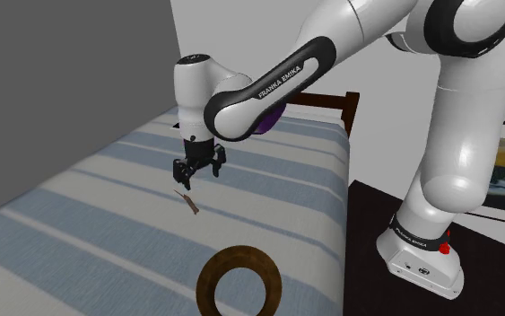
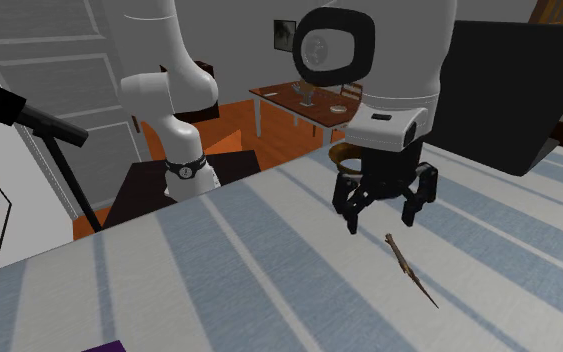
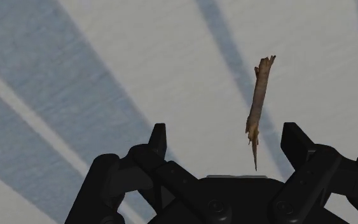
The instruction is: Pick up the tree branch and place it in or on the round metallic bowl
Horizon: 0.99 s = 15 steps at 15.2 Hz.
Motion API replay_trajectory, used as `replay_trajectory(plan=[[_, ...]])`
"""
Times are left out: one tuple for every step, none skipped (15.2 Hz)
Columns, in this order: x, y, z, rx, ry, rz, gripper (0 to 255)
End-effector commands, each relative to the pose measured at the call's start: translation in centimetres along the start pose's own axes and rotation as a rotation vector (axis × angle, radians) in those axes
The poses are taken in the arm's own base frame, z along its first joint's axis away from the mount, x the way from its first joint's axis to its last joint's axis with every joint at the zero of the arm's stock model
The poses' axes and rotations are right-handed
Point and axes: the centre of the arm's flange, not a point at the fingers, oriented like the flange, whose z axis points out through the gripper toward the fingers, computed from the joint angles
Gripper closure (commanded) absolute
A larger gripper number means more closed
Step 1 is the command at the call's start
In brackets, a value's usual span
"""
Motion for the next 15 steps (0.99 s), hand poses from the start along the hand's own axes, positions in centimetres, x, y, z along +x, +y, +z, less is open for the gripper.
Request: replay_trajectory(plan=[[1.2, -2.0, 1.2, 0.011, 0.011, 0.014, 0], [1.8, -3.0, 1.8, 0.015, 0.015, 0.020, 0], [1.9, -3.1, 1.8, 0.016, 0.016, 0.021, 0], [1.9, -3.1, 2.4, 0.016, 0.016, 0.021, 0], [1.9, -3.1, 2.9, 0.016, 0.016, 0.021, 0], [1.9, -3.1, 3.4, 0.016, 0.016, 0.021, 0], [1.9, -3.2, 4.0, 0.016, 0.016, 0.021, 0], [1.9, -3.2, 4.5, 0.016, 0.016, 0.021, 0], [1.9, -3.2, 5.0, 0.016, 0.016, 0.021, 0], [1.9, -3.2, 5.8, 0.016, 0.016, 0.021, 0], [1.9, -3.2, 5.8, 0.016, 0.016, 0.021, 0], [1.9, -3.2, 5.8, 0.016, 0.016, 0.021, 0], [1.9, -3.2, 5.8, 0.016, 0.016, 0.021, 0], [1.9, -3.2, 5.8, 0.016, 0.016, 0.021, 0], [1.9, -3.2, 5.8, 0.016, 0.016, 0.021, 0]])
